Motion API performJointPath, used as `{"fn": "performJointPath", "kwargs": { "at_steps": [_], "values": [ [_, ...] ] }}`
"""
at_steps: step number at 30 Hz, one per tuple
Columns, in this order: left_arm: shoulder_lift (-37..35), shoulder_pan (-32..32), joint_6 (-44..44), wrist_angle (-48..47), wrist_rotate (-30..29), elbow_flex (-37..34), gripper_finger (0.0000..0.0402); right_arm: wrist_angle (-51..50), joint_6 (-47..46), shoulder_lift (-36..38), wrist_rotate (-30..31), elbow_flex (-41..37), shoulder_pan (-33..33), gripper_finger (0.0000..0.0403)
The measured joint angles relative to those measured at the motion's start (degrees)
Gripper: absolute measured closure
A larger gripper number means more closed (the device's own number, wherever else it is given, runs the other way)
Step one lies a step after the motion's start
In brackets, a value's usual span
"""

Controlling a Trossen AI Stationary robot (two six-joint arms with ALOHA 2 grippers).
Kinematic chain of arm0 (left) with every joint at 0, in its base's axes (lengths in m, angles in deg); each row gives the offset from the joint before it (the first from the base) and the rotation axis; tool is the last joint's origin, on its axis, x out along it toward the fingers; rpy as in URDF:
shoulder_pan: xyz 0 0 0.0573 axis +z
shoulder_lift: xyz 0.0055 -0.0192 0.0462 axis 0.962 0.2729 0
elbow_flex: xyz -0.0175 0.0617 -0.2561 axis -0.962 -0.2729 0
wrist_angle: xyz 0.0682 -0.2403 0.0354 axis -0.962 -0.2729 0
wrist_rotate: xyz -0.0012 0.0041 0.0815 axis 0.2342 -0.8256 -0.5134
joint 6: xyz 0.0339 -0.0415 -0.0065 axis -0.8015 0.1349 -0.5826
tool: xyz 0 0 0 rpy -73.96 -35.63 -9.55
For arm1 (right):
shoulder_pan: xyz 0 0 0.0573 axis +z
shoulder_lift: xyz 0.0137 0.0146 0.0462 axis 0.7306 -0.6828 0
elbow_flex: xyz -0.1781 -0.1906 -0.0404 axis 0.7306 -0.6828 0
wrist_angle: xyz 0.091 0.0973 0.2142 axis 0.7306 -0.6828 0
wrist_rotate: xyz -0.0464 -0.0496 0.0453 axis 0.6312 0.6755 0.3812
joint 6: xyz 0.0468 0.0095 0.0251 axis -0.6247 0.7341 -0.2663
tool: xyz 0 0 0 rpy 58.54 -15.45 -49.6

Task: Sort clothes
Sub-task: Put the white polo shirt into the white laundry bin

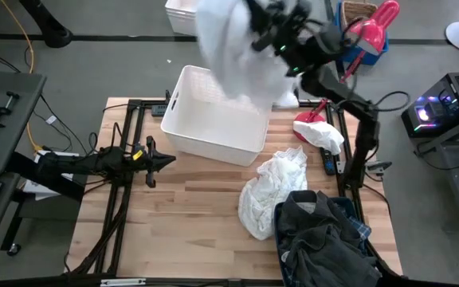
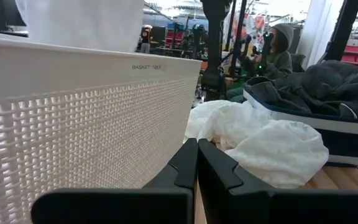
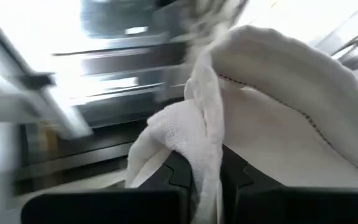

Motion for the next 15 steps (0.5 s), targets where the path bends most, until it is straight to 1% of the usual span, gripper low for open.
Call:
{"fn": "performJointPath", "kwargs": {
  "at_steps": [2, 6, 9, 13, 15],
  "values": [
    [0.0, -0.02, -0.02, 0.0, 0.0, 0.0, 0.0401, 2.97, -3.8, -1.95, -4.54, 0.0, 1.52, 0.0384],
    [0.0, -0.02, -0.01, 0.0, 0.0, 0.0, 0.0401, 12.87, -10.76, -6.01, -12.55, 0.0, 3.76, 0.0384],
    [0.0, 0.0, -0.02, 0.0, 0.0, 0.0, 0.0401, 15.97, -13.27, -7.4, -13.25, 0.0, 4.33, 0.0384],
    [0.0, 0.0, -0.01, 0.0, 0.02, 0.0, 0.0401, 16.06, -13.37, -7.44, -11.64, 0.0, 3.74, 0.0384],
    [0.0, -0.02, -0.02, 0.0, 0.02, 0.0, 0.0401, 14.72, -11.42, -7.34, -11.49, 0.01, 3.32, 0.0384]
  ]
}}
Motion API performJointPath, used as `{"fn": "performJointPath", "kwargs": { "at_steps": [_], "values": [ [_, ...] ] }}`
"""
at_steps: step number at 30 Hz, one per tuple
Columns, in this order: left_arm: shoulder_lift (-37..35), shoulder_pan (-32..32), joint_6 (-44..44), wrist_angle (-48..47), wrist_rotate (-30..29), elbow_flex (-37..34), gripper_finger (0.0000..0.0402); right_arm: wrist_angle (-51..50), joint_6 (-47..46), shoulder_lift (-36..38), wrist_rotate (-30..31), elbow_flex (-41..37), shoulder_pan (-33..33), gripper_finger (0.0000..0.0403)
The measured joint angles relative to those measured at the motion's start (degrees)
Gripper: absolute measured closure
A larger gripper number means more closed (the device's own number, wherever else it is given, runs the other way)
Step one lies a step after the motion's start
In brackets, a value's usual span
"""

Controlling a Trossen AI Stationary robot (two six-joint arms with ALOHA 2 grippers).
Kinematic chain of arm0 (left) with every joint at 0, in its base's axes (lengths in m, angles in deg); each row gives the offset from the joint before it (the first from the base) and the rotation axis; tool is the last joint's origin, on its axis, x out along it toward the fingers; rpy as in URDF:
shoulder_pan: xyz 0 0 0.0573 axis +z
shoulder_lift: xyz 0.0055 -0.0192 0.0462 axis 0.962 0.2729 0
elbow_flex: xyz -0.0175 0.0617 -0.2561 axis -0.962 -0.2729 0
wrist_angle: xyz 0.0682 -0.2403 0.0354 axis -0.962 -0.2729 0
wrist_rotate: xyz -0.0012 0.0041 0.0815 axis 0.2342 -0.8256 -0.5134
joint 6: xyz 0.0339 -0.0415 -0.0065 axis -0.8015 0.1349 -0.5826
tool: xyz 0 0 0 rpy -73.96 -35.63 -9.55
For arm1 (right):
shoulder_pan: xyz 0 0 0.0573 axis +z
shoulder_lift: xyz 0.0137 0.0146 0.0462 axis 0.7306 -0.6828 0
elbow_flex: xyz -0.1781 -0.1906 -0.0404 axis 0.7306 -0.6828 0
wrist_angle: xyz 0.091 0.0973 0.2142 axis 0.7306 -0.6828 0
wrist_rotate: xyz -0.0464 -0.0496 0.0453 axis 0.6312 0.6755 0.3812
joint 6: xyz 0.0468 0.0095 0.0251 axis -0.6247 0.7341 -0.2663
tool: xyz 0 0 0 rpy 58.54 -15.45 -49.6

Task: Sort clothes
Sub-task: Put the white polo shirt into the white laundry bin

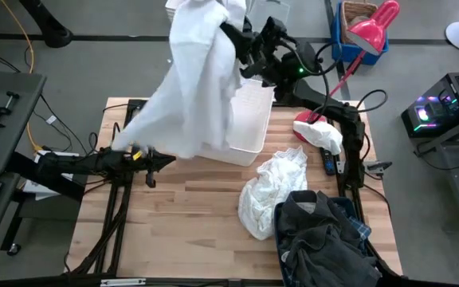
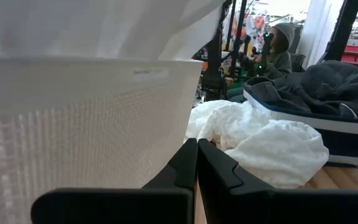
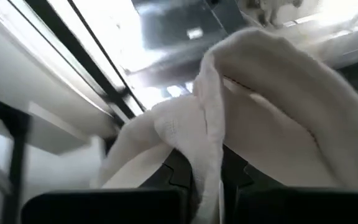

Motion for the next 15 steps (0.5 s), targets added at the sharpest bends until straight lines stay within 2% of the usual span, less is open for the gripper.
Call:
{"fn": "performJointPath", "kwargs": {
  "at_steps": [2, 6, 12, 15],
  "values": [
    [0.0, 0.02, 0.0, 0.0, -0.02, 0.0, 0.0401, -4.76, 2.58, 0.41, 1.54, 0.01, -0.34, 0.0384],
    [0.0, 0.01, 0.01, 0.0, -0.02, 0.0, 0.0401, -15.54, 10.34, 1.07, 8.94, 0.01, -0.88, 0.0384],
    [0.0, 0.0, 0.01, 0.13, -0.01, -0.02, 0.0401, -20.67, 15.01, 1.96, 21.42, 0.01, -3.15, 0.0384],
    [0.0, 0.0, 0.0, 0.11, 0.0, -0.02, 0.0401, -25.41, 20.93, 2.58, 29.2, 0.14, -3.54, 0.0384]
  ]
}}
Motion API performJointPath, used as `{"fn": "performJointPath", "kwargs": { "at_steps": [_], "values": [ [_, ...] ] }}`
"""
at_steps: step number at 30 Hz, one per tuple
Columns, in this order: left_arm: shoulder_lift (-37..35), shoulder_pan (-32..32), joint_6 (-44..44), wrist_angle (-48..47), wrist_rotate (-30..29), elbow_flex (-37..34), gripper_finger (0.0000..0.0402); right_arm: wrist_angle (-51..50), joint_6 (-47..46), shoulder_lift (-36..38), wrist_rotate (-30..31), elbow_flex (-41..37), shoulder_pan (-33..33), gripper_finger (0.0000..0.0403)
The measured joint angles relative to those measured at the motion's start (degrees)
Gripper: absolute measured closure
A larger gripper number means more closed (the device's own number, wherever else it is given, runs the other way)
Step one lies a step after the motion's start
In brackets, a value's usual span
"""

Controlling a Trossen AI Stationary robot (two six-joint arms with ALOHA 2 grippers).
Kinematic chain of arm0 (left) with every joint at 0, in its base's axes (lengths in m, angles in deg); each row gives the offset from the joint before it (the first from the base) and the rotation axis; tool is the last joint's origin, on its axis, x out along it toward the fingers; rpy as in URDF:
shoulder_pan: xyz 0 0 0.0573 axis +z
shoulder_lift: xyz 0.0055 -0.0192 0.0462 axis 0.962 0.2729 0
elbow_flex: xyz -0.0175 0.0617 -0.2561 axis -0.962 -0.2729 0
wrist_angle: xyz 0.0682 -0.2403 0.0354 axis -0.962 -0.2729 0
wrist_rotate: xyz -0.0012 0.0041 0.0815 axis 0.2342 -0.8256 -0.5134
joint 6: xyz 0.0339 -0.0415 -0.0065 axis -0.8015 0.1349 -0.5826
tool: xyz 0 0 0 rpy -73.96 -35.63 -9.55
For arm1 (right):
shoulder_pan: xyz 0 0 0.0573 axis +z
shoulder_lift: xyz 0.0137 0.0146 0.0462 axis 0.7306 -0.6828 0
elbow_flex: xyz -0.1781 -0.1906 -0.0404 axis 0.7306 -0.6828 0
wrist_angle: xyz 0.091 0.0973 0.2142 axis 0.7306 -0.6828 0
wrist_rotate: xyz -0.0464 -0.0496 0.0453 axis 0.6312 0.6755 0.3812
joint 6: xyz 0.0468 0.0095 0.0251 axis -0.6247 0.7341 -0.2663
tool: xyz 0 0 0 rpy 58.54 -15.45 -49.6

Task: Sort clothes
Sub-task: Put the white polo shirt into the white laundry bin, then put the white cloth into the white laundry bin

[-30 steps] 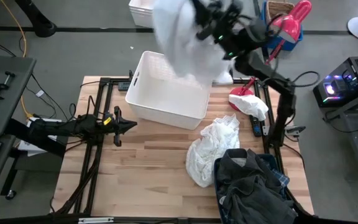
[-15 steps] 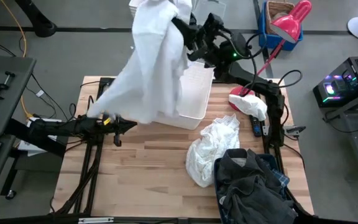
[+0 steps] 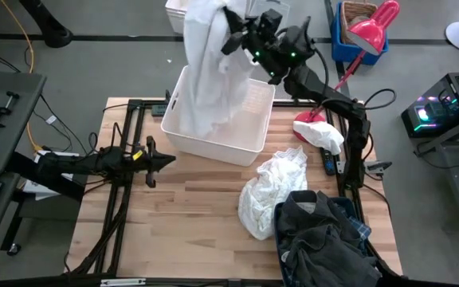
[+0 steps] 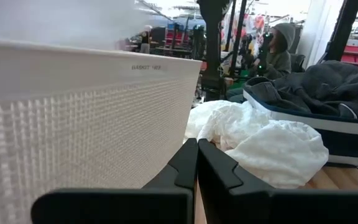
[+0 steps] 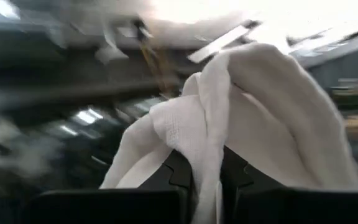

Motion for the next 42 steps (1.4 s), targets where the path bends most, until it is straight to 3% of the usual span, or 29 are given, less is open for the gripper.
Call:
{"fn": "performJointPath", "kwargs": {
  "at_steps": [3, 9, 18, 22, 29, 36, 38, 42],
  "values": [
    [0.0, 0.0, 0.01, -0.02, 0.0, 0.0, 0.0401, -6.76, 1.8, 0.36, 2.65, -0.01, 0.09, 0.0384],
    [0.0, 0.0, 0.02, 0.24, 0.0, -0.02, 0.0401, -18.45, -2.81, 0.43, -8.24, -0.02, 2.37, 0.0384],
    [0.0, 0.0, 0.0, 0.28, 0.0, -0.02, 0.0401, -52.82, -2.02, 0.6, -0.14, -0.07, 4.83, 0.0384],
    [0.0, 0.0, 0.0, 0.28, 0.0, -0.02, 0.0401, -64.34, -7.99, 0.19, 0.94, -0.07, 4.32, 0.0366],
    [-0.01, 0.0, 0.0, 0.26, 0.0, -0.02, 0.0401, -67.59, -9.34, -0.21, -8.35, -0.07, 4.5, 0.0258],
    [-0.02, 0.0, 0.0, 0.28, 0.0, -0.02, 0.0401, -69.6, -7.85, -0.25, -11.39, -0.07, 6.02, 0.0156],
    [0.0, 0.02, 0.02, 0.3, 0.0, -0.02, 0.0401, -70.06, -7.92, -0.21, -17.36, 0.32, 6.2, 0.0143],
    [0.0, 0.01, 0.0, 0.31, 0.0, -0.02, 0.0401, -71.43, -10.08, -0.01, -35.83, 1.92, 7.99, 0.0134]
  ]
}}
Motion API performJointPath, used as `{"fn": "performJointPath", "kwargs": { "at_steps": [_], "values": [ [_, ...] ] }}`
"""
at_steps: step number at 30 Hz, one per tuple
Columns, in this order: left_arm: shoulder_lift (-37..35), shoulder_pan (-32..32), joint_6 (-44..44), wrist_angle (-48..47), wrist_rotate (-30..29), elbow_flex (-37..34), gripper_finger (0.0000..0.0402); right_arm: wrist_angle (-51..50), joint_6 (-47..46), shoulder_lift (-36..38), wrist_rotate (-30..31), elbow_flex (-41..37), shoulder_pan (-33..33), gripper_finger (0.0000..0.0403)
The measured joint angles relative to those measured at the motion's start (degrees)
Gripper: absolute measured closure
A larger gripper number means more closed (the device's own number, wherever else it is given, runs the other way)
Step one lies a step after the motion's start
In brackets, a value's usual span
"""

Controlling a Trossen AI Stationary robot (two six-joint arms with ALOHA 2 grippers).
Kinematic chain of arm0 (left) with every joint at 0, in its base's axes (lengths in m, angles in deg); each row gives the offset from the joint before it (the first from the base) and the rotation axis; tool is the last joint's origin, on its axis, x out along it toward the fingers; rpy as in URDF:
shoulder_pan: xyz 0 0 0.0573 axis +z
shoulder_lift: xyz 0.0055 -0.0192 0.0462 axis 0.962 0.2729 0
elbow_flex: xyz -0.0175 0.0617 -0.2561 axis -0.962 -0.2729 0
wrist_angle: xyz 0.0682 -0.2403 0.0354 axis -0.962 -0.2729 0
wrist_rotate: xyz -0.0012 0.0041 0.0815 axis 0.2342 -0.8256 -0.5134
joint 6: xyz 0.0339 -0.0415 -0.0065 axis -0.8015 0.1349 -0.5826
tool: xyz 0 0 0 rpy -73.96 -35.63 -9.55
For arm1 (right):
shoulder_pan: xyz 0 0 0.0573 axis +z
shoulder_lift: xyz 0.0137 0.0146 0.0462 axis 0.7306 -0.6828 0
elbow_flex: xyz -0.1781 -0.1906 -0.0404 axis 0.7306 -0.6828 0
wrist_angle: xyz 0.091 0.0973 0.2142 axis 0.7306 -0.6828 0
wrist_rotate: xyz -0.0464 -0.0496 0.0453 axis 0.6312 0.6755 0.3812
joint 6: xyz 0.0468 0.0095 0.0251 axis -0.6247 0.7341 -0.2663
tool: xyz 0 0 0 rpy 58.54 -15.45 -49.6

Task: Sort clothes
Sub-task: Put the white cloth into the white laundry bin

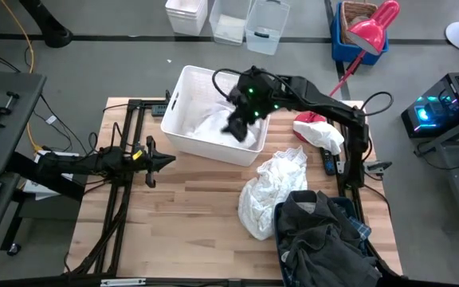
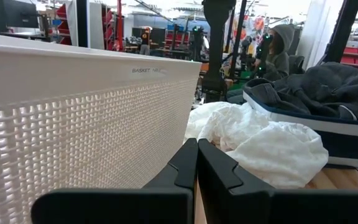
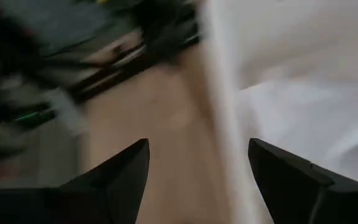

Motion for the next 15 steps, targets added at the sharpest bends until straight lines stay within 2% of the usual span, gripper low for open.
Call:
{"fn": "performJointPath", "kwargs": {
  "at_steps": [2, 5, 10, 12, 15],
  "values": [
    [0.0, -0.01, 0.02, -0.02, 0.0, 0.0, 0.0401, -2.95, -2.45, 0.09, -4.32, 0.44, 2.36, 0.0133],
    [0.0, -0.01, 0.02, 0.0, 0.0, 0.0, 0.0401, -11.24, -3.19, 0.05, -4.47, 0.44, 7.94, 0.0133],
    [0.0, 0.0, 0.02, 0.0, -0.02, 0.0, 0.0401, -25.97, -8.31, 0.06, 5.21, -2.58, 19.55, 0.0133],
    [0.0, 0.01, 0.0, 0.0, 0.0, 0.0, 0.0401, -24.54, -14.15, 0.37, 7.79, -6.46, 23.45, 0.0132],
    [-0.01, 0.0, 0.01, -0.01, -0.01, 0.0, 0.0401, -21.8, -25.28, 0.95, 7.56, -13.68, 27.42, 0.0132]
  ]
}}
